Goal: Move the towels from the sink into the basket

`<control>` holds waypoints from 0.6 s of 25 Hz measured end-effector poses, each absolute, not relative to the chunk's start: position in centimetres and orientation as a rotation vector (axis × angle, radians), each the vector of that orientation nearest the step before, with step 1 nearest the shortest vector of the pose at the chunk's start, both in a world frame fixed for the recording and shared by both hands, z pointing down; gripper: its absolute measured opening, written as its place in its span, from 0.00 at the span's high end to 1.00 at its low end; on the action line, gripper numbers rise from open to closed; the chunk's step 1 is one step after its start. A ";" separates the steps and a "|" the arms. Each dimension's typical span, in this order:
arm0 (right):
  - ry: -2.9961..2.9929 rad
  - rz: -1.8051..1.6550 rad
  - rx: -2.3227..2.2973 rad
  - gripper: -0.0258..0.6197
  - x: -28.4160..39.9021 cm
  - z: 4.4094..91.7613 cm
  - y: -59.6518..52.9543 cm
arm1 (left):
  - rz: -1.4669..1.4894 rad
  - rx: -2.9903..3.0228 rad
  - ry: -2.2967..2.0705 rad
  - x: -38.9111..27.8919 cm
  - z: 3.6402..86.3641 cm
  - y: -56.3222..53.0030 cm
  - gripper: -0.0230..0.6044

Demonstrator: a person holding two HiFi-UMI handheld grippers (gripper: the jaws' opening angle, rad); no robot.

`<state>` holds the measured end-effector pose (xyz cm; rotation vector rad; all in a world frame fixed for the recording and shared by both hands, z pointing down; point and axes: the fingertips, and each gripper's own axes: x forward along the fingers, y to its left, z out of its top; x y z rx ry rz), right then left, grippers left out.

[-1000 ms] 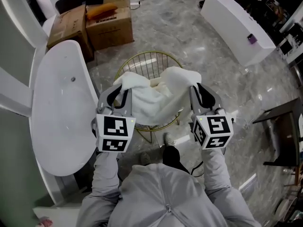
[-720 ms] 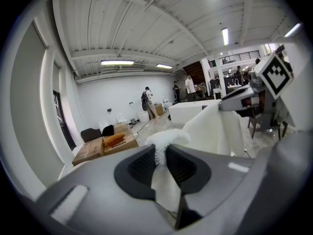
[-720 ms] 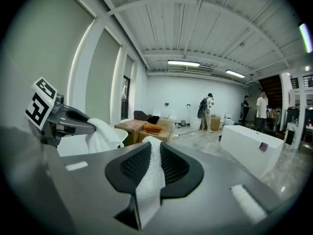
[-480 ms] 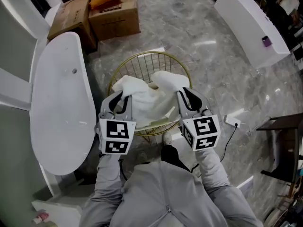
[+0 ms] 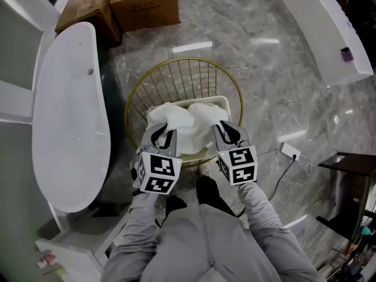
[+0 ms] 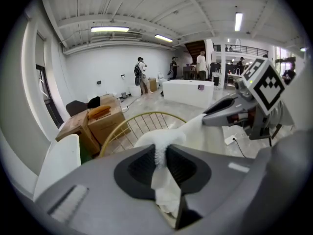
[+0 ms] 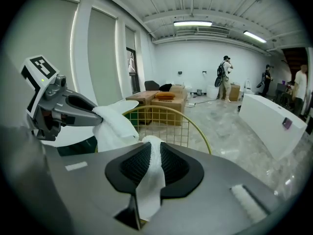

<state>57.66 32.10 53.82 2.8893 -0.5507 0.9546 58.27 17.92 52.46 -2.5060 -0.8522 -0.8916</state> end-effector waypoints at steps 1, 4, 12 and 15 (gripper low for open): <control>-0.555 0.973 2.884 0.87 57.9 54.7 32.2 | -0.919 -2.495 -0.861 58.3 53.4 18.2 0.78; -0.553 1.024 2.853 0.87 58.5 57.0 32.4 | -0.994 -2.439 -0.886 58.1 56.3 18.9 0.78; -0.561 1.233 2.751 0.87 58.3 63.7 32.5 | -1.173 -2.366 -0.902 57.3 63.0 19.9 0.78; -0.570 1.296 2.736 0.87 58.2 65.5 32.2 | -1.223 -2.350 -0.901 57.3 64.8 19.8 0.78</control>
